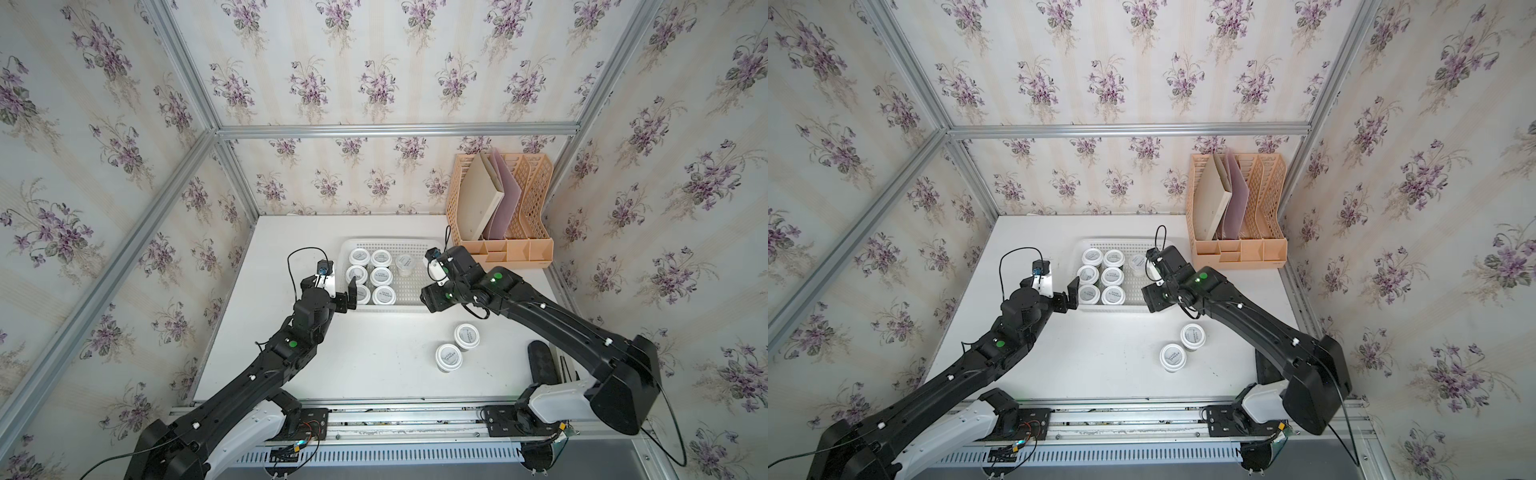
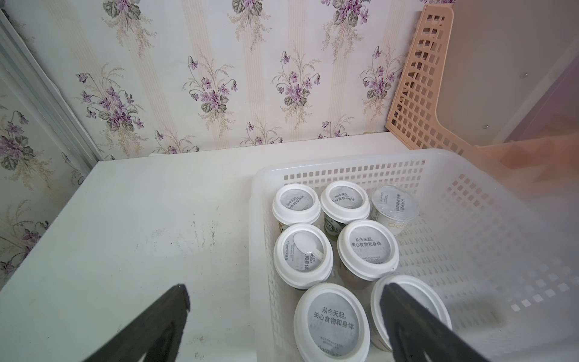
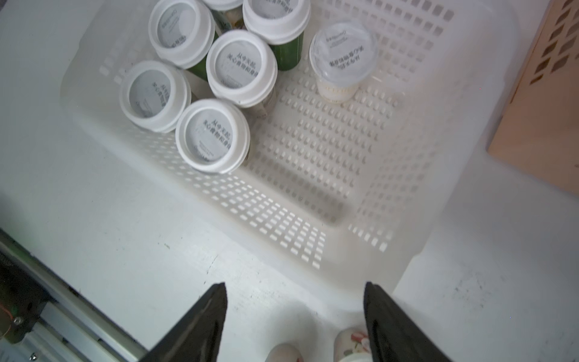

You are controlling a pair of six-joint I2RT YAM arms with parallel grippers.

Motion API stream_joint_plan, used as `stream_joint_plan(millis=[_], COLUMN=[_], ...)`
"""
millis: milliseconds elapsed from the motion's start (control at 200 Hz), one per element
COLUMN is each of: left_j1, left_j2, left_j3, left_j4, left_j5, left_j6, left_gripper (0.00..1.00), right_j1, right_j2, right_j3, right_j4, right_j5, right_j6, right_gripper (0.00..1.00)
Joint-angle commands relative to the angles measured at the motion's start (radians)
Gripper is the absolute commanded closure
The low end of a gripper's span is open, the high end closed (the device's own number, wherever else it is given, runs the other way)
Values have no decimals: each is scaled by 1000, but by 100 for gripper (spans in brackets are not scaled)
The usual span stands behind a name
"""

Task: Put the yogurt in the basket
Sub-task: Place the yogurt in the basket, then pick up the yogurt from the center of the board.

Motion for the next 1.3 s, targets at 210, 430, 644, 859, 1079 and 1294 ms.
stream_joint_plan(millis=[210, 430, 644, 859, 1079, 1294], left_j1=[0, -1, 0, -1, -1, 0], left_j2=[-9, -14, -6, -9, 0, 0], left_j3=[5, -10, -9, -10, -7, -5], left_j4=[23, 39, 47, 46, 48, 46], left_j5=[27, 48, 56, 55, 55, 57], left_j6=[-23, -26, -28, -28, -26, -26], left_gripper=[1, 1, 1, 1, 1, 1], right_j1=[124, 199, 260, 265, 265, 266], right_j2=[-197, -219, -206, -191, -197, -178], right_j3=[-162, -241, -273, -281, -304, -315], right_j4=[-192, -199, -197, -197, -204, -182], right_j5=[47, 57, 47, 60, 66, 46], right_j6=[223, 317, 368, 371, 375, 365], right_gripper=[23, 22, 20, 19, 17, 17])
